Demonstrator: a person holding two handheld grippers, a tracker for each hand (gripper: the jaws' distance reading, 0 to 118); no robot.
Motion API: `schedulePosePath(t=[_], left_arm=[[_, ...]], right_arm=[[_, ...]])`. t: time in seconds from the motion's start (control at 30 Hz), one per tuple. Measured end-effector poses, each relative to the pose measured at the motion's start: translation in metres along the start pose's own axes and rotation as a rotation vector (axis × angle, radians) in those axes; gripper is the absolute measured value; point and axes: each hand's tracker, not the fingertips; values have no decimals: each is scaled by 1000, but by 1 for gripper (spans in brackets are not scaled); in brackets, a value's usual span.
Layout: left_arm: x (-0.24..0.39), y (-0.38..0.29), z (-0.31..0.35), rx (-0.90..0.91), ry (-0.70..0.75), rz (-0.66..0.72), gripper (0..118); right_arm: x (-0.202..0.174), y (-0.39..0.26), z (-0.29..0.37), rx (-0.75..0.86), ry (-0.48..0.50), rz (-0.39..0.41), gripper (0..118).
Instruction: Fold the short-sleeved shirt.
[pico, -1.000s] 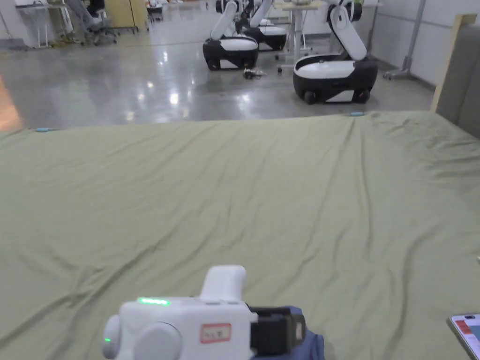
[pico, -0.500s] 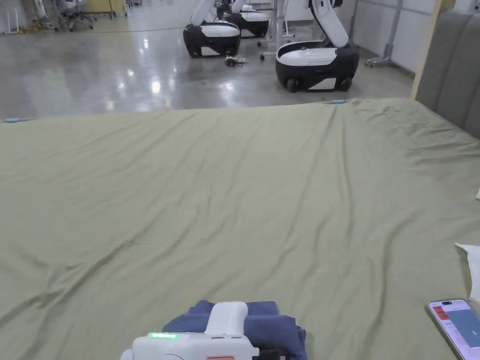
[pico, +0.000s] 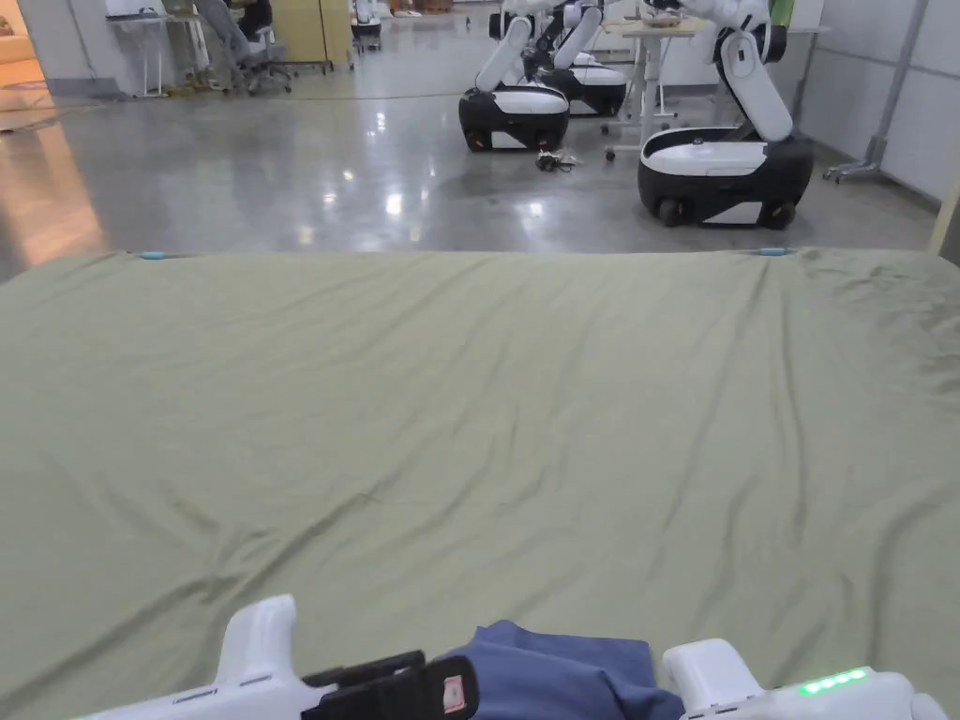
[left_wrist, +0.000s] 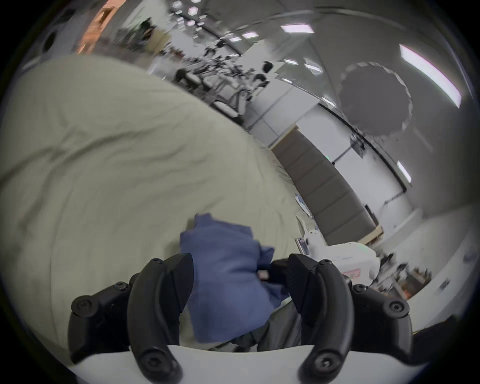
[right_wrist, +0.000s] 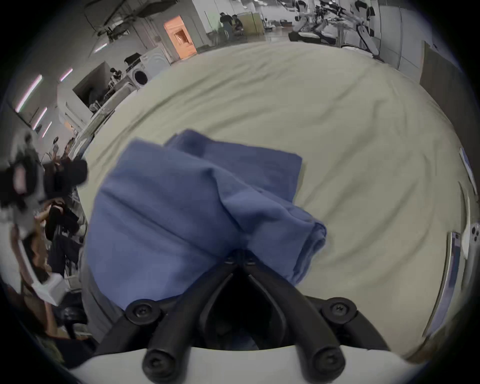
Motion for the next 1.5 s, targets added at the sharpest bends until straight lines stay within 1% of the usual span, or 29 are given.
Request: schedulePosePath(t=[0.03,0.07,0.13,0.23,0.3,0.37,0.4,0.43,0.47,0.5,0.53,0.67,0.73,0.77,0.8,0.83,0.87,0.9,0.93,1.0,1.13,1.2,1.23,1.27,1.3,1.33,1.37,1.43,1.5], left_arm=[[-12,-3,0,-9,-18,42,75],[-21,-6,-2,-19,-25,82,75],[-36,-9,-12,-45,-55,145,75],[-50,-12,-31,-77,-51,225,75],[-58,-12,-43,-92,-82,273,74],[-63,-11,-54,-100,-127,327,72],[-63,-10,-58,-97,-152,344,66],[-60,-11,-62,-120,-161,347,43],[-57,-13,-68,-144,-112,315,33],[-54,-15,-72,-138,-51,263,29],[-53,-16,-72,-151,-56,233,27],[-56,-14,-69,-127,-59,249,24],[-50,-8,-58,-123,-81,229,23],[-49,-3,-48,-107,-110,220,23],[-47,4,-31,-68,-156,207,23],[-45,12,-9,-7,-164,198,23],[-48,22,10,13,-151,175,23],[-53,33,32,48,-116,151,23],[-62,44,58,88,-63,117,23],[-88,68,111,143,36,101,23],[-157,106,203,232,263,150,23],[-198,119,226,178,336,204,23],[-195,118,231,201,405,207,23],[-205,119,236,224,458,217,24],[-215,120,241,242,470,230,25],[-225,122,245,251,461,243,32],[-250,129,245,258,476,269,45],[-261,130,238,250,582,304,78],[-255,132,231,225,689,253,78]], right_arm=[[1,6,13,-70,-21,-89,0],[-2,7,14,-88,-35,-93,0],[-13,2,4,-66,-81,15,0],[-22,-4,8,-49,-108,6,0],[-23,-7,7,-33,-116,13,0],[-17,-10,6,-17,-105,-12,0],[-15,-11,6,-12,-95,-24,0],[-12,-11,6,-7,-84,-38,0],[-11,-12,6,-6,-79,-48,0],[-10,-12,10,0,-70,-58,0],[-8,-13,10,4,-62,-69,0],[-5,-20,12,45,-40,-131,0],[-5,-28,22,102,-28,-119,0],[-6,-32,30,156,-15,-151,0],[-6,-39,43,248,34,-221,0],[-5,-45,54,297,86,-299,0],[-3,-50,62,325,132,-348,0],[-1,-53,69,351,175,-375,0],[-2,-59,78,394,183,-379,0],[-4,-69,90,413,171,-357,0],[-17,-81,103,394,138,-294,0],[-23,-86,100,370,129,-288,0],[-23,-88,98,361,127,-285,0],[-24,-90,95,352,127,-284,0],[-28,-90,94,350,125,-287,0],[-28,-92,92,347,128,-299,0],[-29,-93,91,343,130,-315,0],[-23,-95,85,346,125,-334,0],[-23,-95,91,358,112,-315,0]])
